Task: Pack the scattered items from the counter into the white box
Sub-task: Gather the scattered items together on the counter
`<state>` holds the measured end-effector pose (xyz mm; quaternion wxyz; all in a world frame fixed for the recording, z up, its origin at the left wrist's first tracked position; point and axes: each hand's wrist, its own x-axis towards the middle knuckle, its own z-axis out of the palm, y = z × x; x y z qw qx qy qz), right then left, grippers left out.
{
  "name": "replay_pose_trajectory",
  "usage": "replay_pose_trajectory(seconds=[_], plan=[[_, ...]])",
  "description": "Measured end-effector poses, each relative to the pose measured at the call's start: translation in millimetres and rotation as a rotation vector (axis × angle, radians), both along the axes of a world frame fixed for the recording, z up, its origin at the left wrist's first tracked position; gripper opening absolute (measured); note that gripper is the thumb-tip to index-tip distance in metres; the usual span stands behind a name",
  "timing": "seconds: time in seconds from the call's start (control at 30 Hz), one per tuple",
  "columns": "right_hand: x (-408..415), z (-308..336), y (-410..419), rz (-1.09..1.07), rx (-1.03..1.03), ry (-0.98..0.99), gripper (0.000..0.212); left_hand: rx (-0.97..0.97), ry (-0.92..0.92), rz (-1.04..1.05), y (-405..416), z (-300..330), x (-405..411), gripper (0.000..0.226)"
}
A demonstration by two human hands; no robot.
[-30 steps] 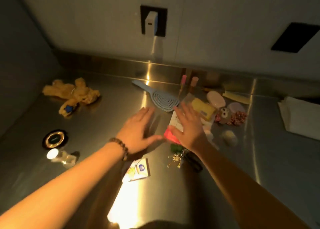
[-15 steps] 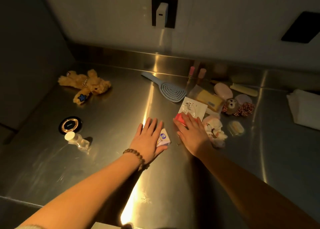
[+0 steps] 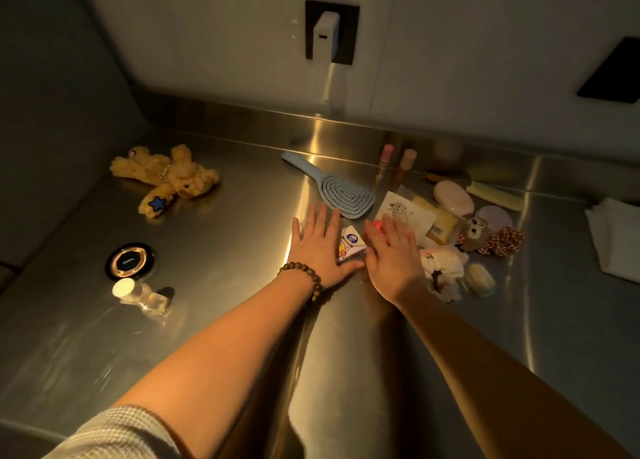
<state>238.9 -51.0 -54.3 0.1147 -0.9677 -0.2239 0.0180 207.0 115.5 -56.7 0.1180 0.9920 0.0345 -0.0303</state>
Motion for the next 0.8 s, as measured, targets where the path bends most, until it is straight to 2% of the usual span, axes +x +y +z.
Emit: replay_pose_trajectory(seconds=[0.1, 0.33, 0.5, 0.6, 0.67, 0.8], plan=[[-4, 17, 17, 0.022, 0.053, -0.048, 0.055, 0.027, -0.091, 0.078, 21, 25, -21, 0.112], [-34, 48, 120, 0.269, 0.152, 0.032, 0.056, 0.120, -0.251, 0.314, 118, 83, -105, 0.108], [-78, 58, 201, 0.564, 0.327, 0.253, 0.074, -0.095, -0.351, 0.519, 199, 96, -166, 0.088], [-110, 50, 242, 0.625, 0.364, 0.447, 0.089, -0.181, -0.267, 0.571, 242, 82, -188, 0.072], [-127, 41, 261, 0.591, 0.397, 0.503, 0.083, -0.195, -0.146, 0.546, 260, 66, -193, 0.071], [-142, 24, 282, 0.503, 0.416, 0.496, 0.038, -0.244, 0.004, 0.471, 277, 33, -191, 0.084]])
